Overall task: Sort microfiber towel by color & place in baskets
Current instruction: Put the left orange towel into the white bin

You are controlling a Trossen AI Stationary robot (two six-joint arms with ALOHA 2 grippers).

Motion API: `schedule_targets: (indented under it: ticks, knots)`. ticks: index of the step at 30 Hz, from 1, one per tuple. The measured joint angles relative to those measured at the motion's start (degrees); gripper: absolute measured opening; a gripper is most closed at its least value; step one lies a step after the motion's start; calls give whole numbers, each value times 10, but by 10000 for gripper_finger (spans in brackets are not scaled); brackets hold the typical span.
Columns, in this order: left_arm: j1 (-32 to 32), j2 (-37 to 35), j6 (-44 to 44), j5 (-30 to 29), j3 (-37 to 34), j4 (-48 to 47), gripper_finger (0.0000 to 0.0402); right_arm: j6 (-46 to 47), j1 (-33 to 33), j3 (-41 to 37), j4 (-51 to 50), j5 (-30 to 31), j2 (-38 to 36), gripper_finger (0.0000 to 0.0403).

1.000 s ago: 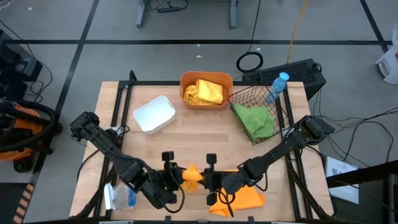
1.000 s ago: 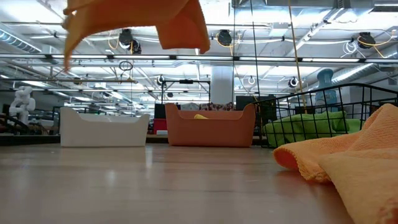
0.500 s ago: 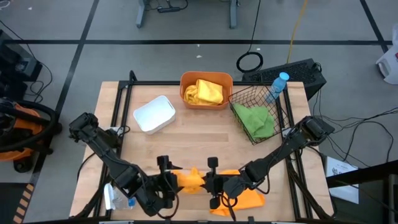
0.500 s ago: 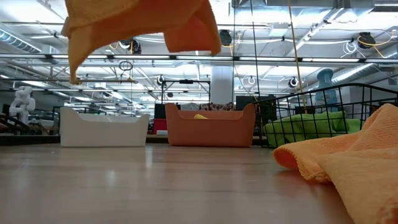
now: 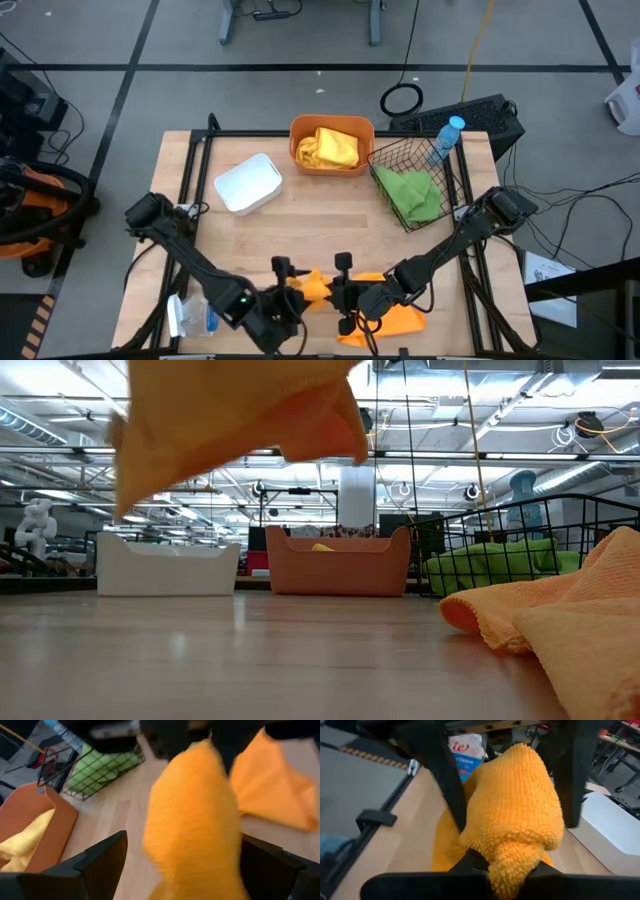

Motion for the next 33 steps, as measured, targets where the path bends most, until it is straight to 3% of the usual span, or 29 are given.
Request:
schedule_targets:
  ticks: [4,8,15,19,25,33]
  knots:
    - [13,7,0,32,0,-12,321,-1,7,0,-18,2,0,8]
    - [17,7,33,65,0,-6,270,-1,8,0,-32,1,0,8]
    - [17,7,77,114,0,15,115,-1,8,0,-34,-45,0,11]
    - [16,7,97,134,0,20,25,5,8,0,-35,-80,0,34]
    - [19,7,117,137,0,18,24,27,10,0,-62,-93,-7,132]
    - [40,7,120,132,0,-62,26,140,18,0,-242,-93,-68,259]
